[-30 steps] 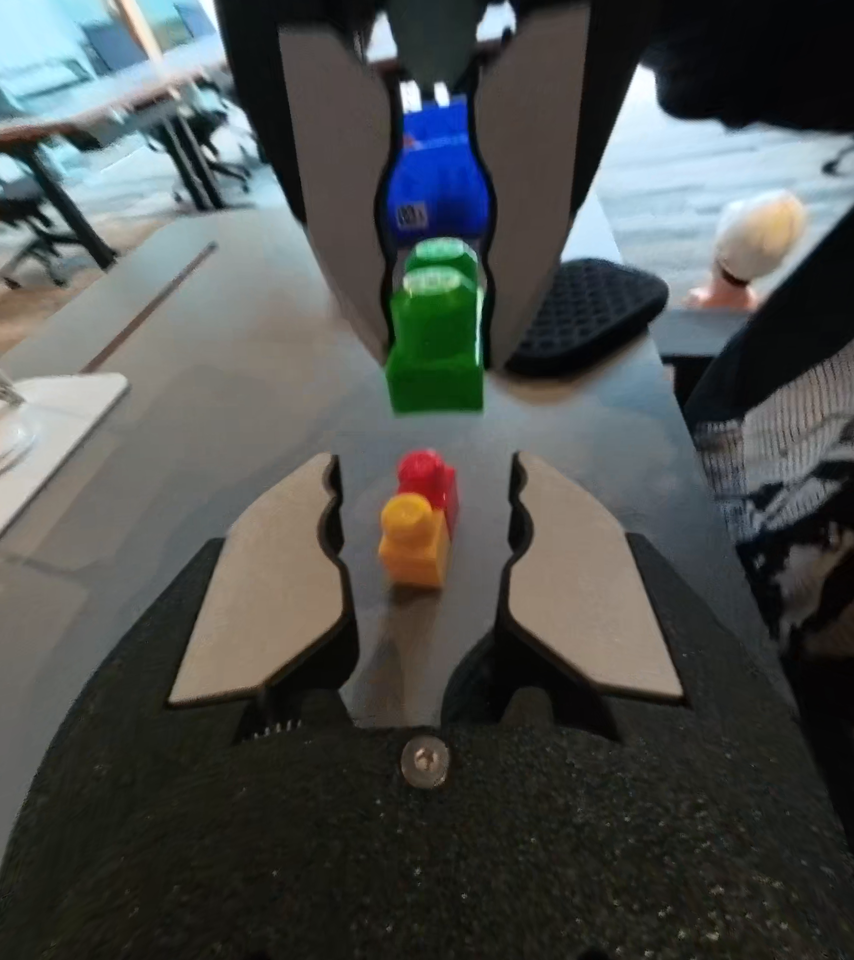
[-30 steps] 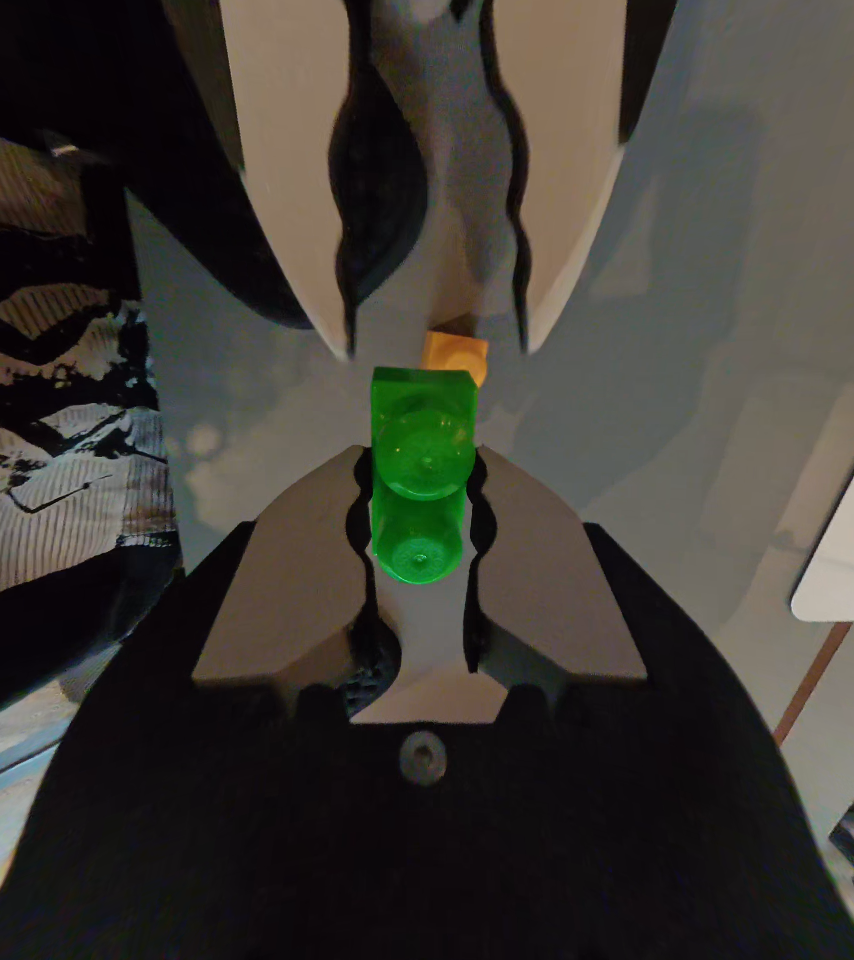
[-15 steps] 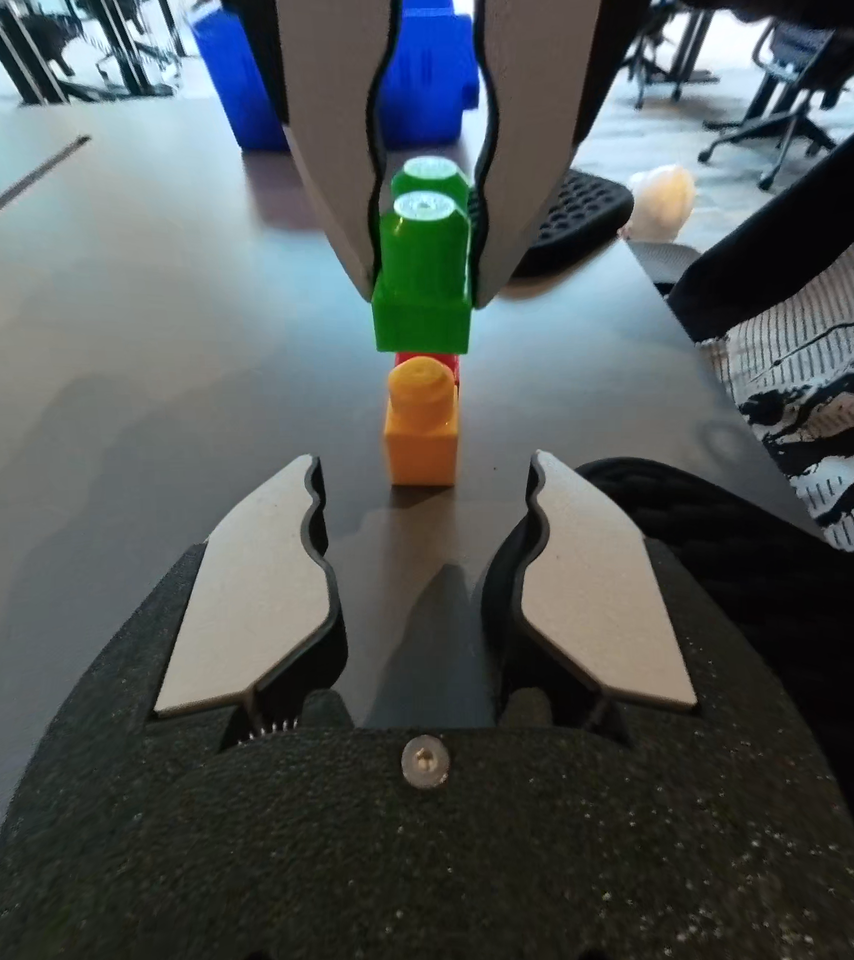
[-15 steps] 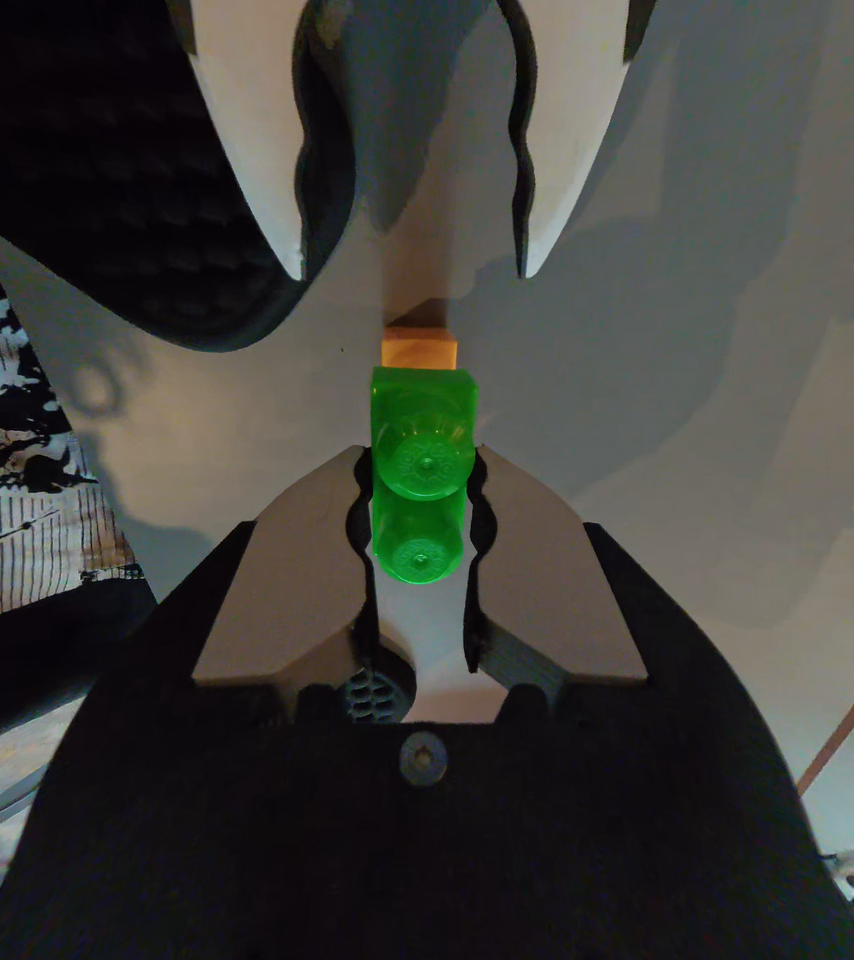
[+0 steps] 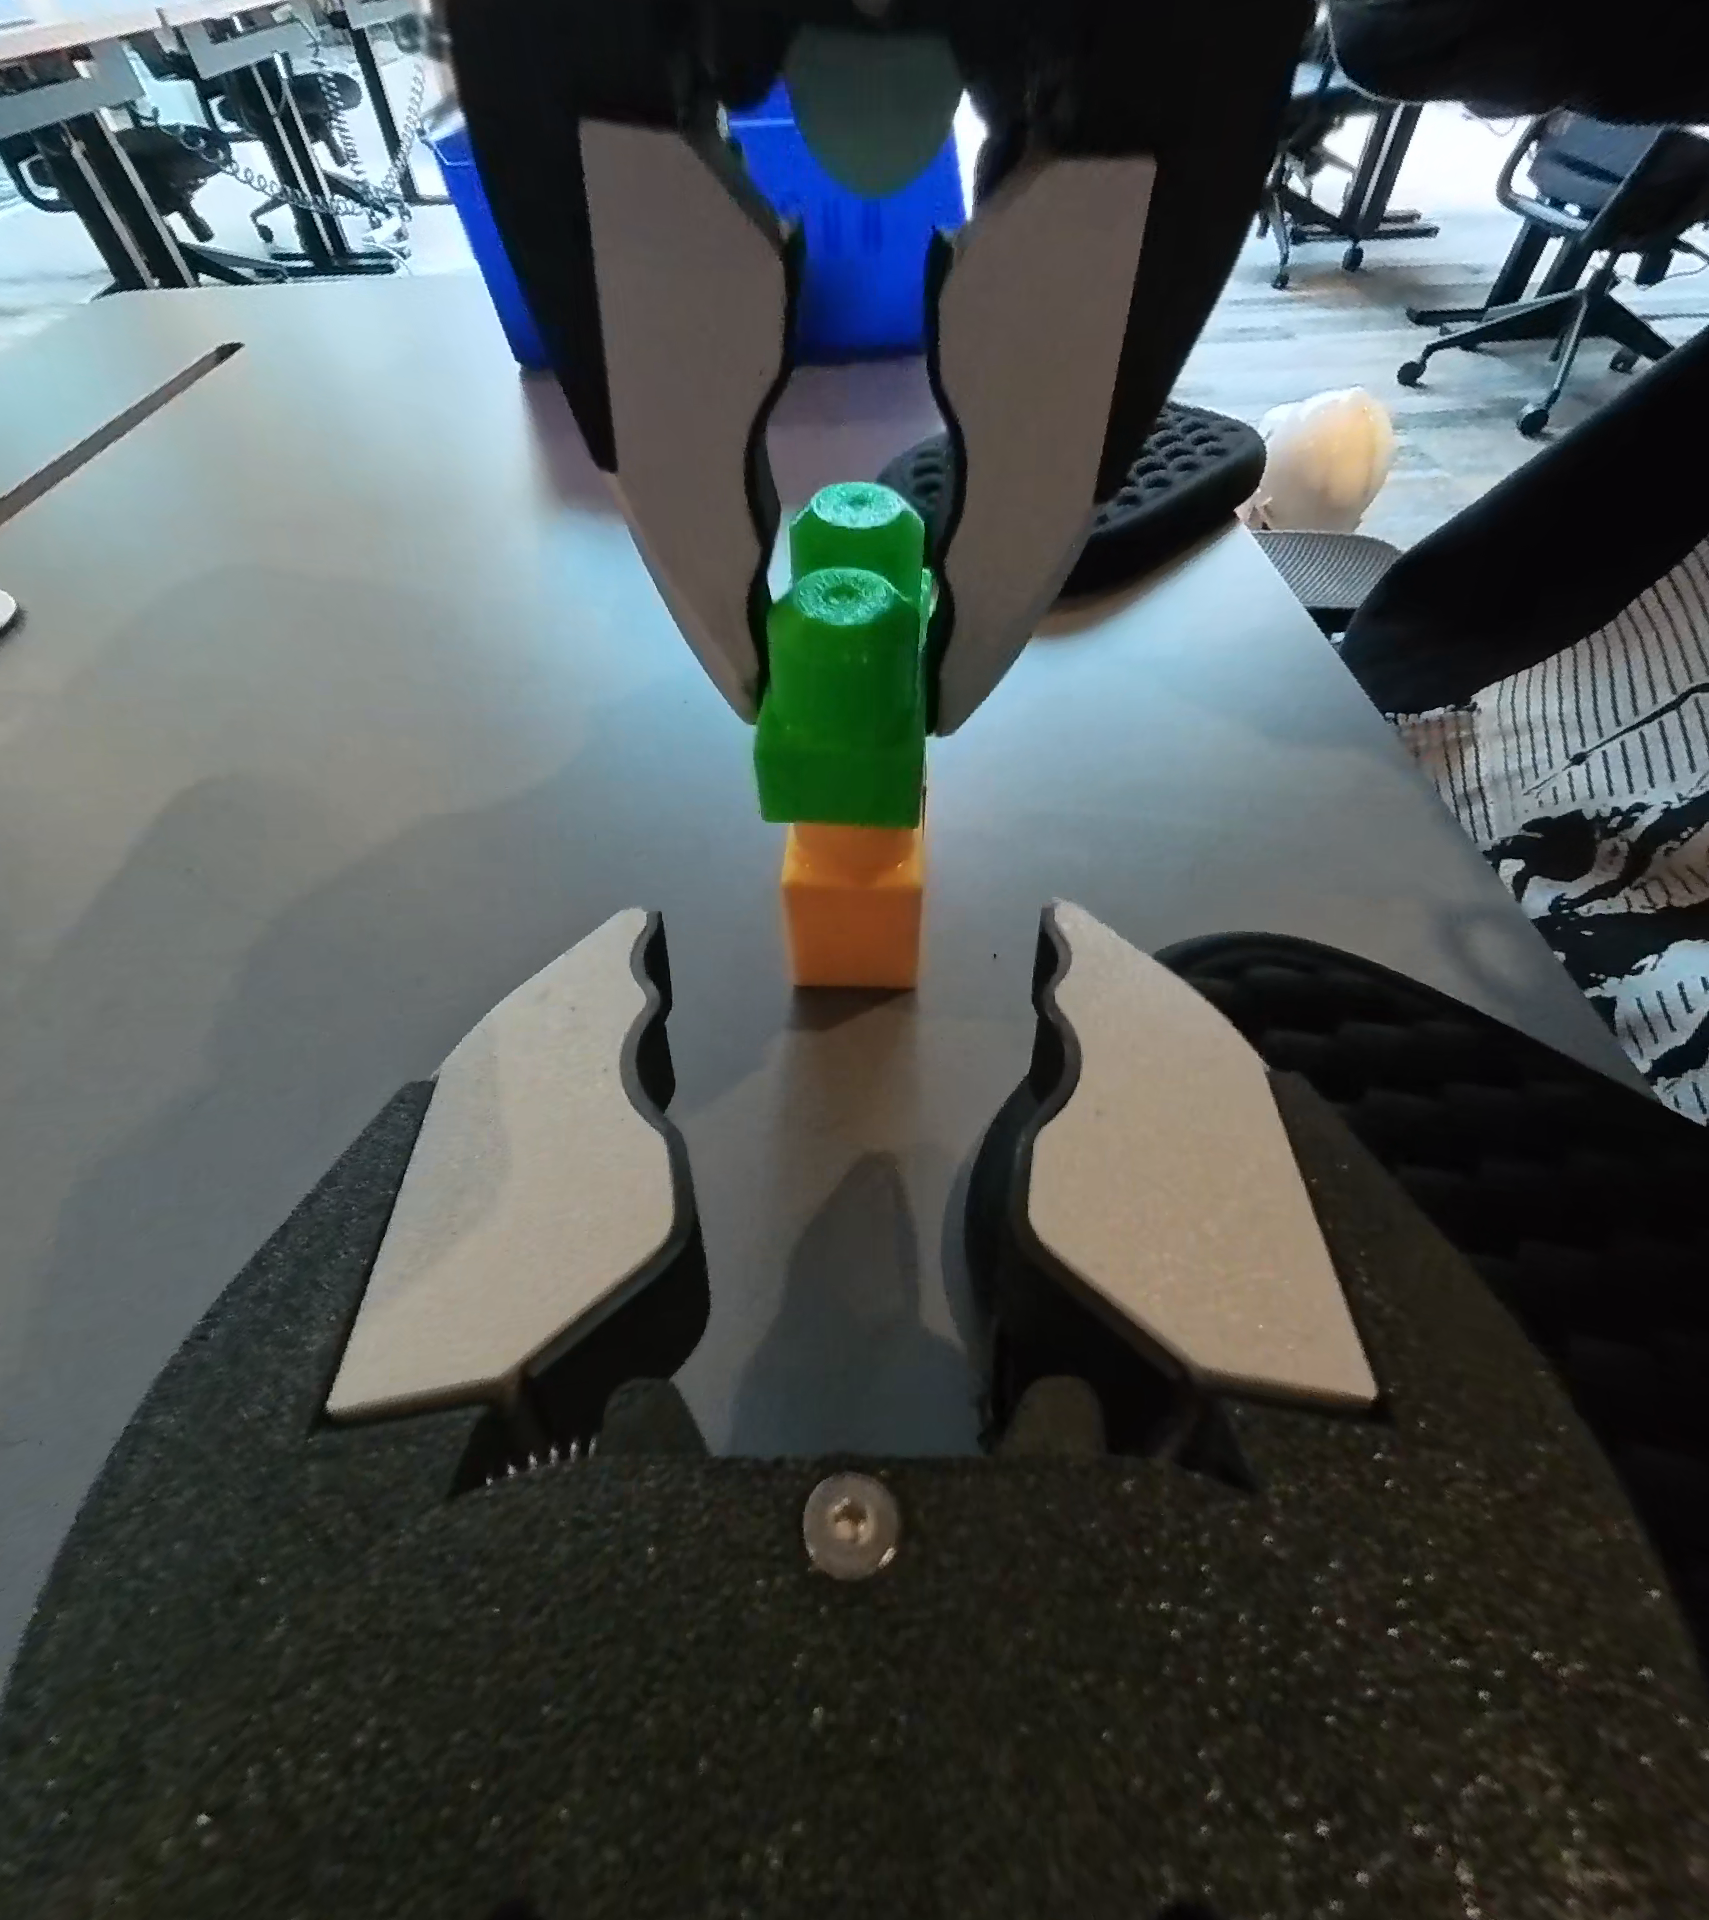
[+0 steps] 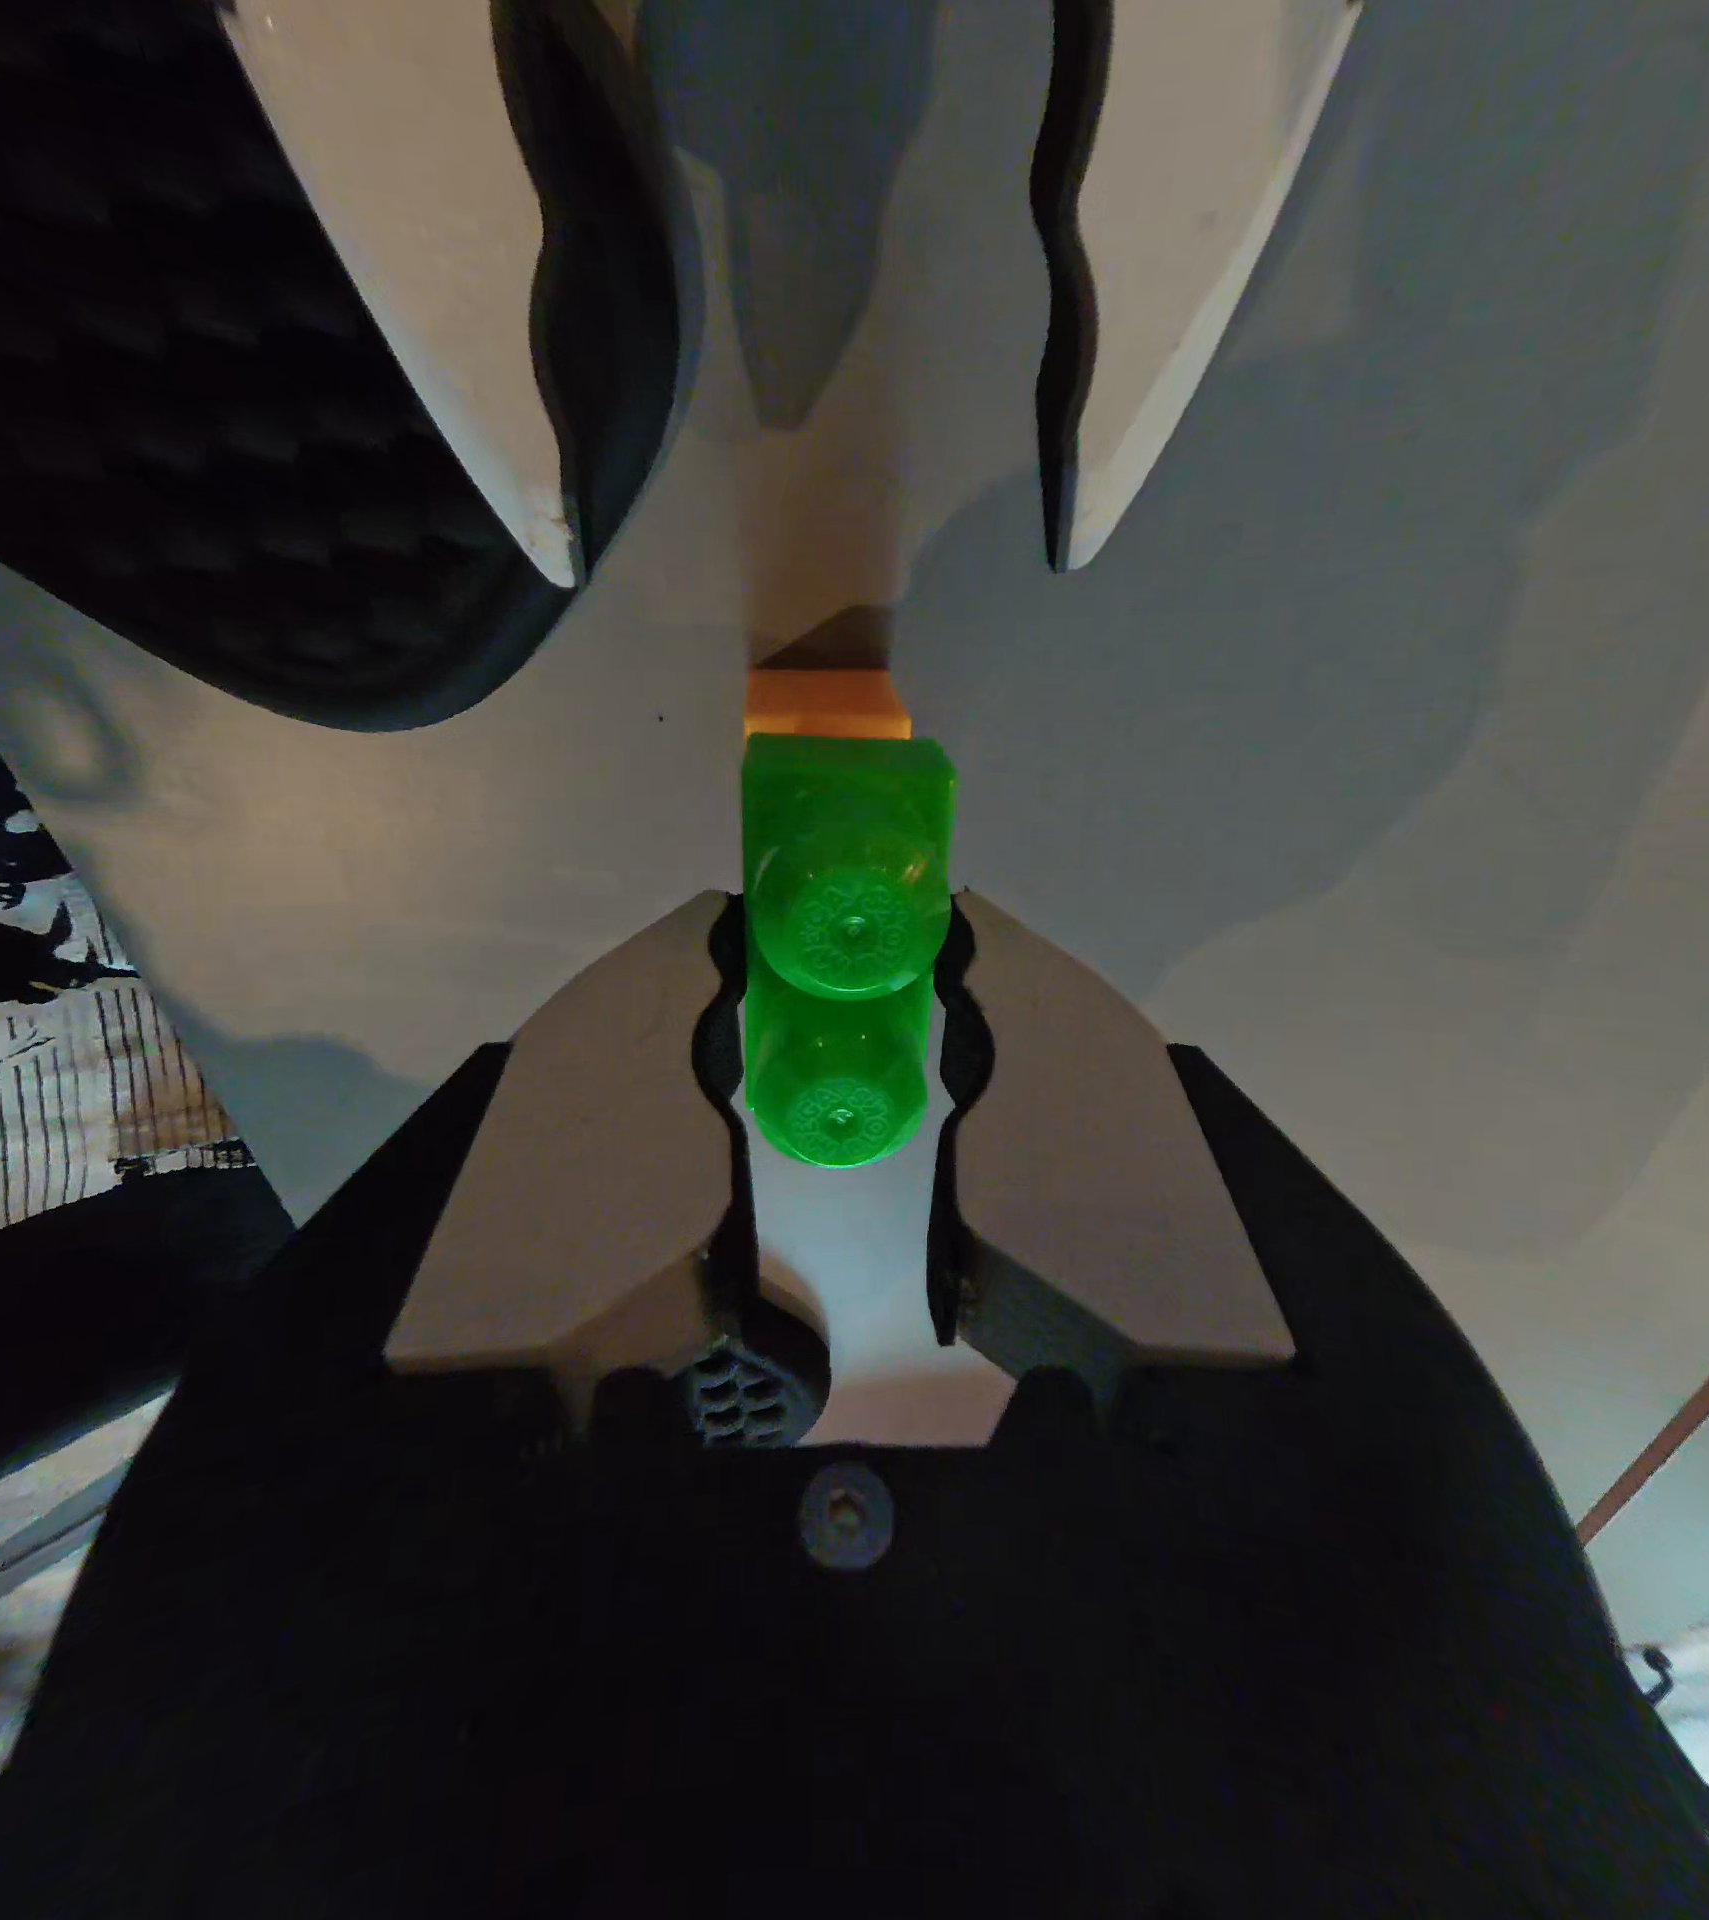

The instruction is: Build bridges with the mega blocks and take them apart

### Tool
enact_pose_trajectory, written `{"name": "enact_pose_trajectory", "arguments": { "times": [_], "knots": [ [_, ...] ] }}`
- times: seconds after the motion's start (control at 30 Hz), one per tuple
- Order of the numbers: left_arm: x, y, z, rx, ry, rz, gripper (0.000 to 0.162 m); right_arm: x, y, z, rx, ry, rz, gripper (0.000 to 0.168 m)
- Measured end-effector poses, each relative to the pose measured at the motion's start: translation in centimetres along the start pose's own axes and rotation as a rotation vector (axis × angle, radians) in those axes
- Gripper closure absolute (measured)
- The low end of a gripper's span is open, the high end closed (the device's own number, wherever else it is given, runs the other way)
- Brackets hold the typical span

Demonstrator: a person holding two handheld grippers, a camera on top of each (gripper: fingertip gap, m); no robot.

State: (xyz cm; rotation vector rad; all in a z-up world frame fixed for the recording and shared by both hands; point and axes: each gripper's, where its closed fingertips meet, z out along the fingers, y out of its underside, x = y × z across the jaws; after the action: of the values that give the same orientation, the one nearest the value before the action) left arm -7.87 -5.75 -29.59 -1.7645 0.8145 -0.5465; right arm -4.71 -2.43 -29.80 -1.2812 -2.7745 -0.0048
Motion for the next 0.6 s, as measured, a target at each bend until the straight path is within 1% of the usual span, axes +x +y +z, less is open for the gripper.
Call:
{"name": "enact_pose_trajectory", "arguments": {
  "times": [0.3,0.6],
  "knots": [
    [0.0,0.0,0.0,-0.001,0.000,-0.003,0.095,-0.1,0.1,1.2,-0.022,-0.009,-0.001,0.133],
    [0.0,0.1,0.0,-0.005,0.000,-0.005,0.095,0.0,-0.1,1.3,-0.039,-0.002,-0.007,0.134]
  ]
}}
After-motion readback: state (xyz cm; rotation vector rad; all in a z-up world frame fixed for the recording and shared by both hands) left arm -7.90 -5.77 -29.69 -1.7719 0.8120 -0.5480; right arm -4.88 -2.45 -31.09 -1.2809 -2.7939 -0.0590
